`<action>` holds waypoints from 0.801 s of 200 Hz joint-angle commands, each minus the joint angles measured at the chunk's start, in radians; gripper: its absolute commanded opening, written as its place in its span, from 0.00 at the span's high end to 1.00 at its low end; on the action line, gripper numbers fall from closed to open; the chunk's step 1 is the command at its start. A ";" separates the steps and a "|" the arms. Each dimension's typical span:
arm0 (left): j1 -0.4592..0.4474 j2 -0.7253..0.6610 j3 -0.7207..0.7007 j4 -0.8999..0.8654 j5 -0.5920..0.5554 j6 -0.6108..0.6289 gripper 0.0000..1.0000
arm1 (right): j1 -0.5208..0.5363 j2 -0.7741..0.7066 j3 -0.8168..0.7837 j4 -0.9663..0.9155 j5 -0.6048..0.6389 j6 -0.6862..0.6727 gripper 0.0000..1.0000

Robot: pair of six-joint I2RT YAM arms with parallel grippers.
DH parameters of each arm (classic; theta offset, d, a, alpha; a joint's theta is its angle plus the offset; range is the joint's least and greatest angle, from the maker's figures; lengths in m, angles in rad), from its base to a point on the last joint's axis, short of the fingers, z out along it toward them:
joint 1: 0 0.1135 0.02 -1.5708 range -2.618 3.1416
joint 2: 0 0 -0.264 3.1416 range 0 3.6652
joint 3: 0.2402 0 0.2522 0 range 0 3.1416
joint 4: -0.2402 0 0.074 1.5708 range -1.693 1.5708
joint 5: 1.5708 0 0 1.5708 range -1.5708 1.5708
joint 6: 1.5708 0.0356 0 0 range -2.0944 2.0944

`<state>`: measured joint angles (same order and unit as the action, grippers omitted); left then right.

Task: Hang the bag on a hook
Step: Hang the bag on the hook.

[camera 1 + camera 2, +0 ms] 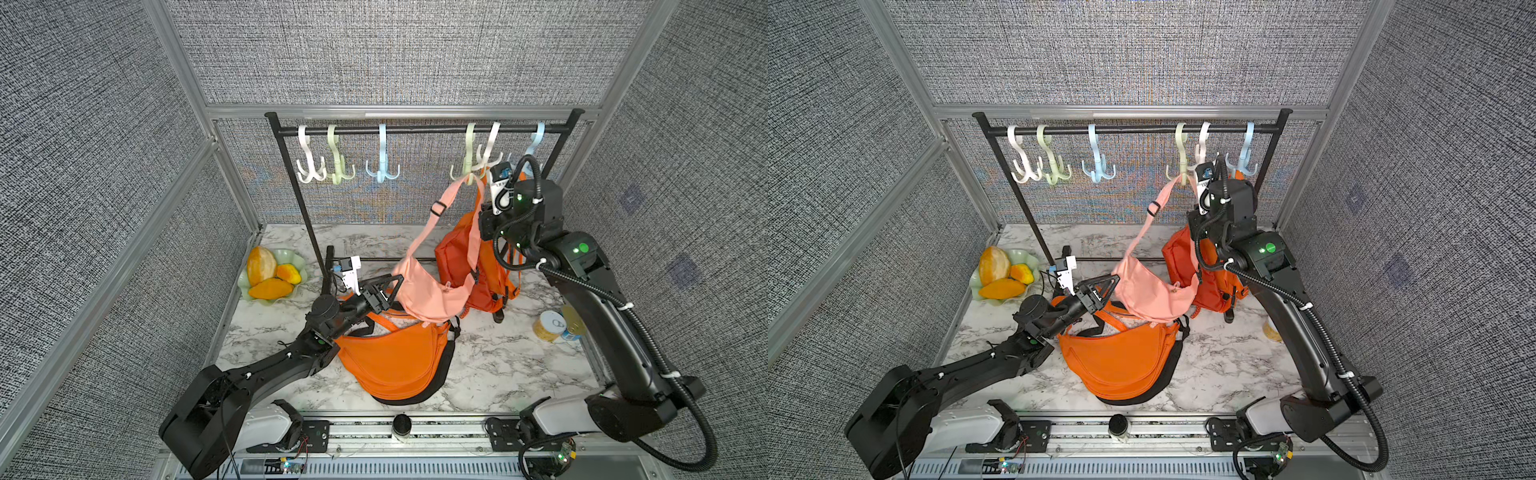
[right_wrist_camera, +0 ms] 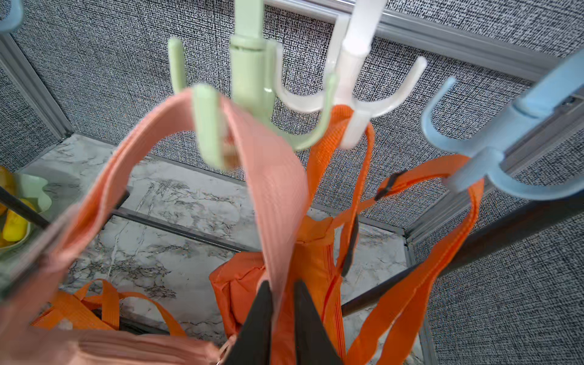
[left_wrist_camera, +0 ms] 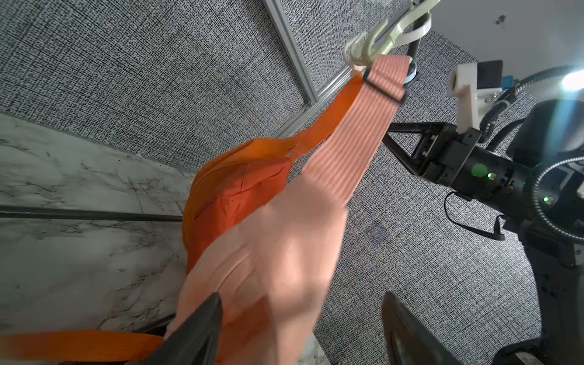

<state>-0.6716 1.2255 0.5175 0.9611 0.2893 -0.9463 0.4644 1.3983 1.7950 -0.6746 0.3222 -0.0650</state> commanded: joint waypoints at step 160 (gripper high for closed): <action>0.248 -0.477 -0.153 -0.465 -0.091 0.017 0.09 | 0.388 -0.179 -0.333 -0.147 -0.217 -0.053 0.14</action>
<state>-0.4915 0.7803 0.4126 0.5323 0.1646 -0.8364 0.7959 1.2129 1.5105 -0.7296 0.2417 -0.1139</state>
